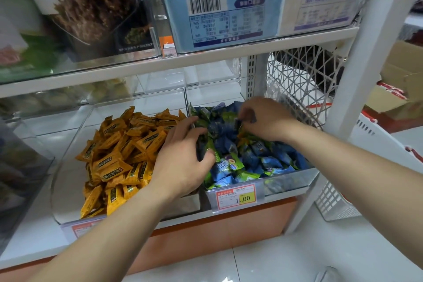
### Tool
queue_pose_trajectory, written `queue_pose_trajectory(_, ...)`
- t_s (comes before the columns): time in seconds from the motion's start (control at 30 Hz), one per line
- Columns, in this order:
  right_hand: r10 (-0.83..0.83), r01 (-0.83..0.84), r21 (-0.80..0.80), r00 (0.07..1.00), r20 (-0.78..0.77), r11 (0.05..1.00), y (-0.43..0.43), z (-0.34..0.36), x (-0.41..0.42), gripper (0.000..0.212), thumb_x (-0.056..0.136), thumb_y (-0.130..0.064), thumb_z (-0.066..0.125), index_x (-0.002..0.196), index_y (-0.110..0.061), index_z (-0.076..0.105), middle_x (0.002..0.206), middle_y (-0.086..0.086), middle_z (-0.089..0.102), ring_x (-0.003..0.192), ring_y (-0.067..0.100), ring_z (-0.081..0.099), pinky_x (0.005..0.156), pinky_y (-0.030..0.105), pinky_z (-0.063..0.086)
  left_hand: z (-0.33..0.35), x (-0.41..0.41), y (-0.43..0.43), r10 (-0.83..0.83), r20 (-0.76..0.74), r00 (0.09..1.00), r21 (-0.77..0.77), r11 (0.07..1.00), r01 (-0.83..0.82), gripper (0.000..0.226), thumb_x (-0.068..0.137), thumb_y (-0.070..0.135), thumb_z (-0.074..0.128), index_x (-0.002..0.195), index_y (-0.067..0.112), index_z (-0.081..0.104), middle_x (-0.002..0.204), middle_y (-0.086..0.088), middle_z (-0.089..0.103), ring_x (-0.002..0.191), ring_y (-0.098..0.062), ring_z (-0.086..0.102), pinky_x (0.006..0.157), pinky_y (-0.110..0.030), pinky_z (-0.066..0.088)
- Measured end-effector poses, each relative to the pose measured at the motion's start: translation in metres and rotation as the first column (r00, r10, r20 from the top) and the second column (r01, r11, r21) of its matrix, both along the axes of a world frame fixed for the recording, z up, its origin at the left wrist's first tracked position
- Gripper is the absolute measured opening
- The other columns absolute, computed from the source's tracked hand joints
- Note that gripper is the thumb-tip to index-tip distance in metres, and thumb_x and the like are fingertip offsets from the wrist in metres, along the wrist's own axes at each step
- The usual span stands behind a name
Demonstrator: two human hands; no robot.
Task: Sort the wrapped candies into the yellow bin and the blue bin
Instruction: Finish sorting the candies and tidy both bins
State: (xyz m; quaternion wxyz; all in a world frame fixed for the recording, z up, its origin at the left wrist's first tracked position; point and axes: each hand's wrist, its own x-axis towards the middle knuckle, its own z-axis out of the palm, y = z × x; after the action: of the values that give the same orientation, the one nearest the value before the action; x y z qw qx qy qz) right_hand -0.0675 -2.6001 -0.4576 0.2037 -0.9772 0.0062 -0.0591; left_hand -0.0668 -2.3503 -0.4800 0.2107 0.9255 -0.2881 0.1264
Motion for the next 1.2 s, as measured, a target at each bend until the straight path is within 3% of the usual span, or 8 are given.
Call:
queue_pose_trajectory(0.1, 0.170, -0.179, -0.006, 0.945, -0.279, 0.984, 0.002, -0.005, 0.001, 0.041, 0.081, -0.038, 0.074, 0.121, -0.036, 0.064, 0.115, -0.014, 0.060, 0.106, 0.014, 0.060, 0.088, 0.031, 0.053, 0.000, 0.000, 0.001, -0.007, -0.008, 1.000, 0.002, 1.000, 0.007, 0.050, 0.085, 0.051, 0.055, 0.130, 0.030, 0.056, 0.152, 0.014, 0.030, 0.138, -0.015, 0.032, 0.102, -0.032, 0.041)
queue_pose_trajectory(0.17, 0.143, -0.200, -0.144, 0.933, -0.332, 0.969, -0.002, -0.011, 0.005, 0.059, 0.080, -0.045, 0.075, 0.135, -0.035, 0.056, 0.130, -0.007, 0.055, 0.114, 0.020, 0.056, 0.095, 0.038, 0.051, 0.000, 0.000, 0.001, -0.012, -0.013, 1.000, 0.000, 1.000, 0.012, 0.049, 0.086, 0.051, 0.055, 0.130, 0.030, 0.056, 0.152, 0.014, 0.030, 0.138, -0.015, 0.032, 0.102, -0.031, 0.041)
queue_pose_trajectory(0.3, 0.109, -0.176, -0.115, 0.892, -0.438, 0.978, -0.009, -0.013, 0.014, 0.080, 0.075, -0.050, 0.079, 0.146, -0.031, 0.046, 0.143, -0.008, 0.053, 0.122, 0.019, 0.054, 0.093, 0.029, 0.045, 0.000, -0.001, 0.002, -0.016, -0.011, 1.000, -0.001, 1.000, 0.016, 0.050, 0.086, 0.051, 0.054, 0.131, 0.029, 0.056, 0.152, 0.014, 0.030, 0.137, -0.014, 0.033, 0.103, -0.031, 0.040)
queue_pose_trajectory(0.53, 0.083, -0.139, -0.183, 0.956, -0.283, 0.973, -0.006, -0.010, 0.011, 0.046, 0.078, -0.055, 0.075, 0.117, -0.034, 0.064, 0.107, -0.014, 0.059, 0.098, 0.015, 0.058, 0.076, 0.030, 0.045, 0.001, 0.000, 0.003, -0.026, -0.003, 1.000, -0.010, 1.000, 0.026, 0.049, 0.084, 0.053, 0.053, 0.128, 0.031, 0.058, 0.151, 0.014, 0.031, 0.136, -0.015, 0.035, 0.101, -0.030, 0.040)
queue_pose_trajectory(0.73, 0.044, -0.035, 0.084, 0.993, -0.112, 0.996, -0.012, 0.015, -0.008, 0.018, 0.086, -0.048, 0.071, 0.097, -0.037, 0.062, 0.093, -0.023, 0.058, 0.087, 0.006, 0.058, 0.066, 0.020, 0.040, 0.011, -0.001, 0.002, -0.038, -0.048, 0.998, 0.013, 0.999, 0.039, 0.051, 0.087, 0.052, 0.057, 0.133, 0.031, 0.053, 0.151, 0.012, 0.032, 0.138, -0.014, 0.034, 0.105, -0.031, 0.041)
queue_pose_trajectory(0.93, -0.102, 0.086, 0.215, 0.993, 0.067, 0.973, 0.010, 0.045, -0.024, 0.016, 0.089, -0.047, 0.067, 0.094, -0.033, 0.061, 0.090, -0.014, 0.066, 0.083, 0.014, 0.064, 0.075, 0.034, 0.052, 0.031, -0.011, -0.006, 0.002, -0.010, 1.000, -0.061, 0.998, -0.003, 0.058, 0.090, 0.052, 0.057, 0.142, 0.028, 0.046, 0.142, 0.003, 0.051, 0.134, -0.020, 0.039, 0.102, -0.035, 0.043)
queue_pose_trajectory(1.07, -0.053, -0.005, 0.474, 0.993, 0.109, 0.880, 0.036, 0.055, -0.040, 0.012, 0.088, -0.030, 0.073, 0.086, -0.019, 0.067, 0.076, -0.005, 0.072, 0.068, 0.011, 0.067, 0.067, 0.028, 0.050, 0.038, -0.019, -0.016, -0.090, -0.067, 0.994, -0.199, 0.977, 0.076, 0.067, 0.092, 0.056, 0.054, 0.150, 0.028, 0.034, 0.139, 0.000, 0.056, 0.129, -0.020, 0.047, 0.101, -0.037, 0.047)
queue_pose_trajectory(1.2, -0.089, 0.036, 0.803, 0.996, 0.022, 0.595, 0.059, 0.052, -0.050, 0.016, 0.092, -0.025, 0.070, 0.094, -0.010, 0.067, 0.083, 0.009, 0.073, 0.070, 0.019, 0.070, 0.070, 0.034, 0.059, 0.040, -0.018, -0.018, -0.205, -0.221, 0.954, -0.483, 0.872, 0.075, 0.064, 0.093, 0.050, 0.059, 0.149, 0.031, 0.036, 0.123, 0.011, 0.061, 0.105, -0.008, 0.061, 0.090, -0.022, 0.052)
